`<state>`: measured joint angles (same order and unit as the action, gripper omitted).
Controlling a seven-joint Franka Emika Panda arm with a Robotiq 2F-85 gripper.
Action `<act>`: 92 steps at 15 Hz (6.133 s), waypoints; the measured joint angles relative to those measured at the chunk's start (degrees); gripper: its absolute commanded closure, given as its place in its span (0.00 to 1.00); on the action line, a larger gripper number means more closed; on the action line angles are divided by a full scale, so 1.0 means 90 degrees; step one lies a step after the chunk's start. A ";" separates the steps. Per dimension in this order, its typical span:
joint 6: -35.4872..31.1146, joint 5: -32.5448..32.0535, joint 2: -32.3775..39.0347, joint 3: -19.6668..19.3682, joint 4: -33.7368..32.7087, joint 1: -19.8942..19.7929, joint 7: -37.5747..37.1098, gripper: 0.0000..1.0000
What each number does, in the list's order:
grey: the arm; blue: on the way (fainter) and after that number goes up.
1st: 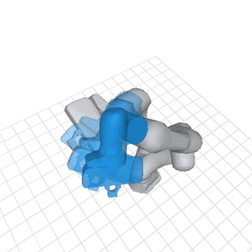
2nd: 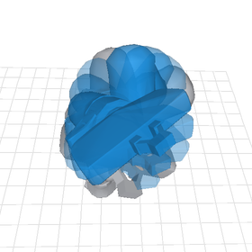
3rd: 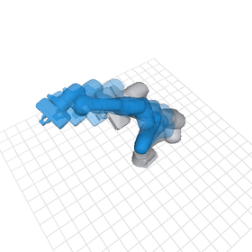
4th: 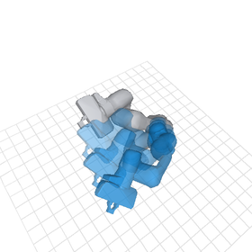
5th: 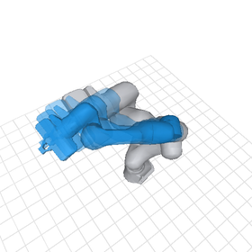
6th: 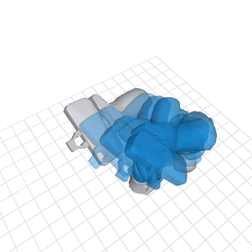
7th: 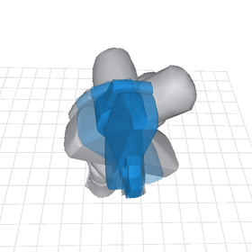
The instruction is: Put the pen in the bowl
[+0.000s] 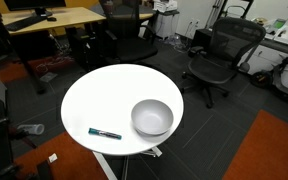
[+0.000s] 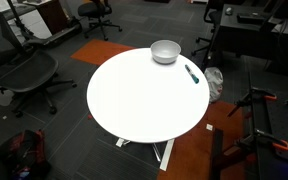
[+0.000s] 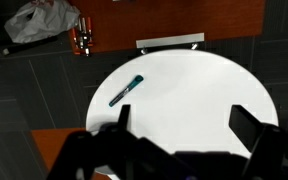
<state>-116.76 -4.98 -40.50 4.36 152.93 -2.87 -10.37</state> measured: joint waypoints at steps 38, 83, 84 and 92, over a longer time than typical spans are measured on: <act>-0.4306 0.1762 0.6825 -0.1340 -0.1879 -0.0731 -0.2117 0.00; -0.3893 0.0132 0.6264 -0.2529 -0.3200 0.0168 -0.2503 0.95; -0.3890 0.0190 0.6323 -0.2502 -0.3359 0.0109 -0.2498 0.95; -0.3001 0.1125 0.7620 -0.2001 -0.5117 -0.0387 -0.2065 0.95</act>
<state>-143.77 5.14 28.08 -13.65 106.88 -6.36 -28.95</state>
